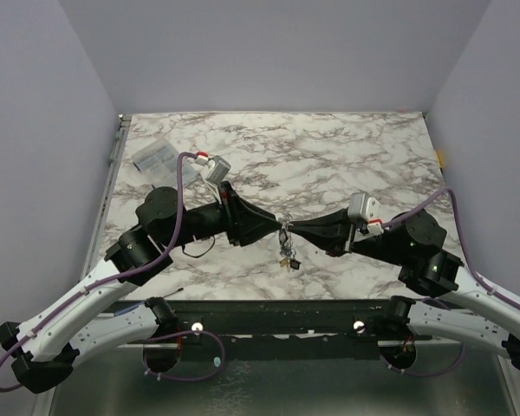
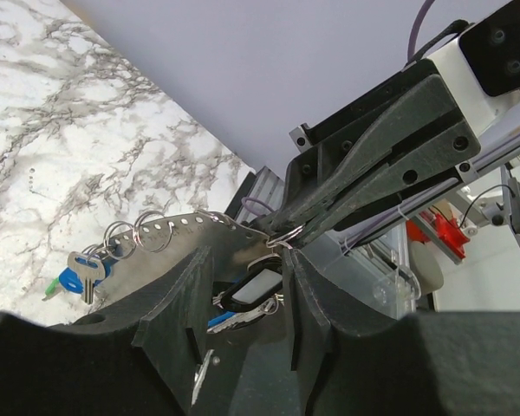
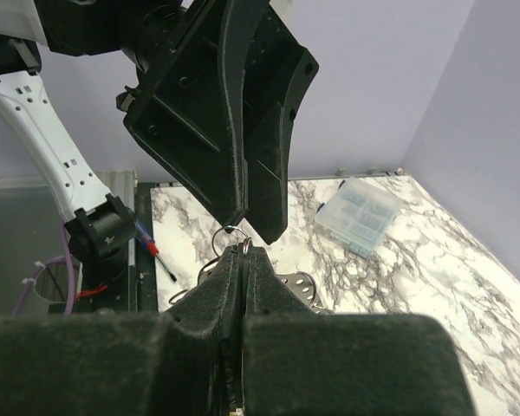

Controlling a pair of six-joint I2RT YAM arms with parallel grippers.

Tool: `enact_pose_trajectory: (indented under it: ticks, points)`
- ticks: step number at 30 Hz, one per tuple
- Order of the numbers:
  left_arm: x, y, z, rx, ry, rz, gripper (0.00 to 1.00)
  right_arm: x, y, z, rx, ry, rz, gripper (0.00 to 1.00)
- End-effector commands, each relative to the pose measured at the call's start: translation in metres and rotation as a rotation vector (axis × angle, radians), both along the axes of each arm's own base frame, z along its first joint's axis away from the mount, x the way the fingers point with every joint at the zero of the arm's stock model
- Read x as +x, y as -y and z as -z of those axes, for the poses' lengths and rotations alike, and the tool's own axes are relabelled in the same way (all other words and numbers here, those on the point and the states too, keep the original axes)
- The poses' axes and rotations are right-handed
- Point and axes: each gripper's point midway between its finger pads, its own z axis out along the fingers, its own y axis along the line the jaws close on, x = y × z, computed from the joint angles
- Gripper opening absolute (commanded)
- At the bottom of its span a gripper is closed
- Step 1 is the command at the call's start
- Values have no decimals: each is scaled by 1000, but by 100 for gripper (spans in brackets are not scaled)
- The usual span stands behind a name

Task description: Put the keys on the keyring

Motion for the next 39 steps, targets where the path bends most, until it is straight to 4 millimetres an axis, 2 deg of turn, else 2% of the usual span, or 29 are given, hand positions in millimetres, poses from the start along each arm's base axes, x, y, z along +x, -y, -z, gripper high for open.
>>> enact_pose_trajectory:
  ticks: [1, 8, 12, 16, 21, 26, 32, 39]
  points:
    - [-3, -4, -14, -21, 28, 1, 43, 1, 0, -15, 26, 41, 10, 1]
    - [-6, 1, -11, -11, 12, 36, 42, 3, 1, -16, 31, 42, 23, 1]
    - [-7, 4, -5, 2, -2, 50, 37, 3, 3, -19, 40, 45, 28, 1]
    - [-6, 7, 3, 18, -17, 56, 26, 3, 3, -20, 43, 45, 29, 1]
    - [-3, 8, 6, 20, -26, 43, 1, 2, 5, -24, 57, 49, 31, 1]
    - [1, 4, 1, -12, -48, -2, 0, 4, 7, -28, 98, 60, 42, 1]
    - [-3, 9, -5, -71, -121, 24, 0, 0, 8, -45, 194, 106, 26, 1]
    - [-9, 10, -17, -155, -156, 62, 0, -2, -4, -54, 228, 133, -13, 1]
